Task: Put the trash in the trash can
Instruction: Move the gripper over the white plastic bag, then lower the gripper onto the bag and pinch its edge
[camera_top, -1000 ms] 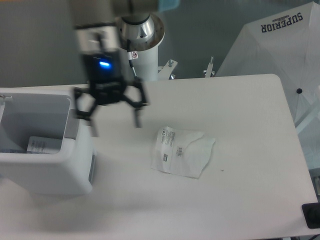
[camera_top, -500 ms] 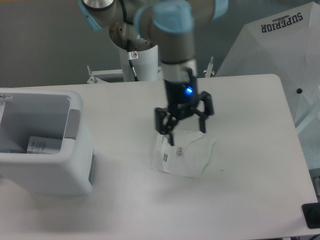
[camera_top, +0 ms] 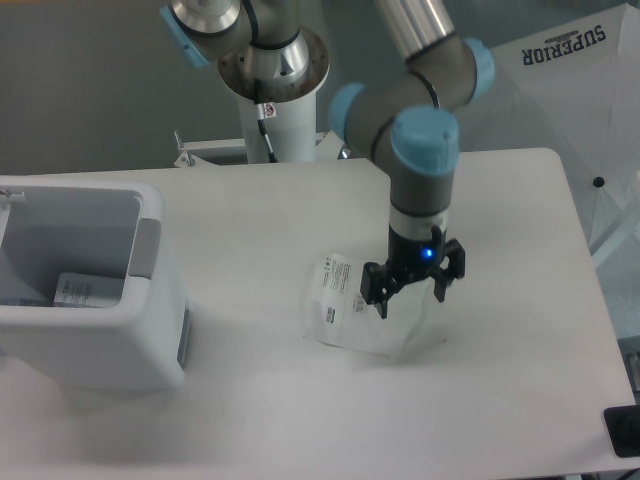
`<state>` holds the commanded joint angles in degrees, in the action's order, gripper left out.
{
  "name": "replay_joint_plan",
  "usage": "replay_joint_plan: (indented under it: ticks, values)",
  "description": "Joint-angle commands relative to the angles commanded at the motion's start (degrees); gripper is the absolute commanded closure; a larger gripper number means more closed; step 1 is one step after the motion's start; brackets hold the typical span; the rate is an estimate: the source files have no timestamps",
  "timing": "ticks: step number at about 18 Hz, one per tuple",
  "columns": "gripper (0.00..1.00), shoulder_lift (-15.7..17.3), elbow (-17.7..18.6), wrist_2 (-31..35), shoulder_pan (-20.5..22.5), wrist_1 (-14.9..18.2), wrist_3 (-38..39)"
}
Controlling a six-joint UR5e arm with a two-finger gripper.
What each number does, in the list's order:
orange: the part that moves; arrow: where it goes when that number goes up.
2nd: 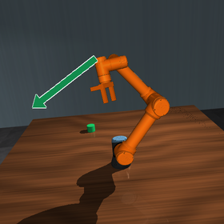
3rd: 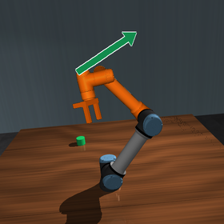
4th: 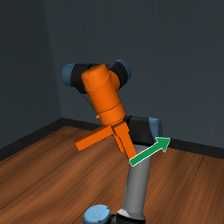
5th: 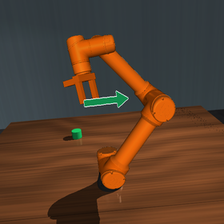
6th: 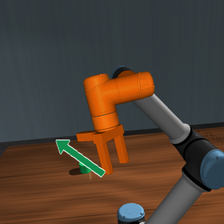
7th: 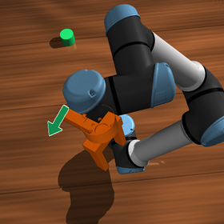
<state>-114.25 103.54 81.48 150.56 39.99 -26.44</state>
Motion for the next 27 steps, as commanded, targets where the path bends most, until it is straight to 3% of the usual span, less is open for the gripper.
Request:
replay_joint_plan:
  ticks: [4, 13, 21, 27]
  values:
    - [0.0, -1.8, 0.2, 0.0, -0.3, 0.0, -5.6]
    - [0.0, -5.7, -0.8, -0.3, -0.4, -0.4, -8.5]
    - [0.01, -5.8, -0.6, -0.8, -0.5, -0.4, -8.5]
    - [0.09, -5.9, -0.5, -0.7, -0.6, -0.4, -8.6]
